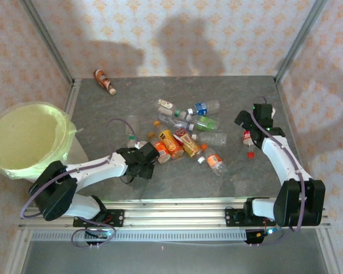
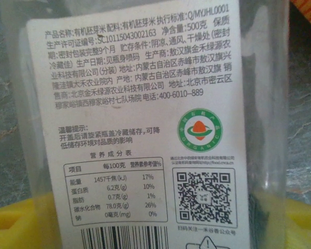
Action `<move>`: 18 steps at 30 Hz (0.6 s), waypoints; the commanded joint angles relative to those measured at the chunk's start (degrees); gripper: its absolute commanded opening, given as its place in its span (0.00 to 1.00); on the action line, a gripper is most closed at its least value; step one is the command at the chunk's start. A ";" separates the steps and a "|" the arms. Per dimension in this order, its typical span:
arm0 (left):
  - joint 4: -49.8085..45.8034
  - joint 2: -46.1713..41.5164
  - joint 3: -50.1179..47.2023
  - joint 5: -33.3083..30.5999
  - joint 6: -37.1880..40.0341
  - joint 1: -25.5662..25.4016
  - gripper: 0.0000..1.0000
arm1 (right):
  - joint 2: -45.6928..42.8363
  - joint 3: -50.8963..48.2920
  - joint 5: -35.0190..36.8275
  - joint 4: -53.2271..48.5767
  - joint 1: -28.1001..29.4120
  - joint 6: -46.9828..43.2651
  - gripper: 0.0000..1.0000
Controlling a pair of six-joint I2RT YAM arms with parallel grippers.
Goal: Put the plastic bottles in the bin
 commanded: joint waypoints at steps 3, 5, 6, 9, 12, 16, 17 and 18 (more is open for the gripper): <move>-0.48 -2.81 -1.12 -5.87 -3.36 -0.27 0.72 | -2.46 -1.60 -5.27 4.57 -0.27 -2.16 0.99; -0.65 -4.77 -1.37 -5.81 -3.10 -0.28 0.71 | -2.73 -1.95 -6.30 5.62 -0.32 -2.38 0.99; -0.61 -5.95 -1.35 -5.34 -2.88 -0.28 0.70 | -2.89 -2.17 -6.58 6.26 -0.32 -2.29 0.99; -0.14 -9.92 -1.44 -5.19 -2.66 -0.28 0.70 | -2.99 -2.70 -6.93 7.53 -0.25 -2.04 0.99; 0.23 -14.32 -1.02 -5.13 -2.17 -0.27 0.70 | -3.01 -3.13 -7.12 8.14 -0.24 -1.74 0.99; -1.00 -20.49 2.69 -6.51 -1.85 -0.28 0.70 | -3.42 -3.95 -8.71 10.09 -0.23 -1.72 0.99; -1.80 -21.57 4.21 -8.13 -1.95 -0.24 0.69 | -3.39 -4.40 -9.60 11.27 -0.19 -1.64 0.99; -2.57 -22.19 5.71 -9.62 -1.98 -0.09 0.70 | -4.64 -4.77 -10.56 12.56 -0.23 -1.58 0.99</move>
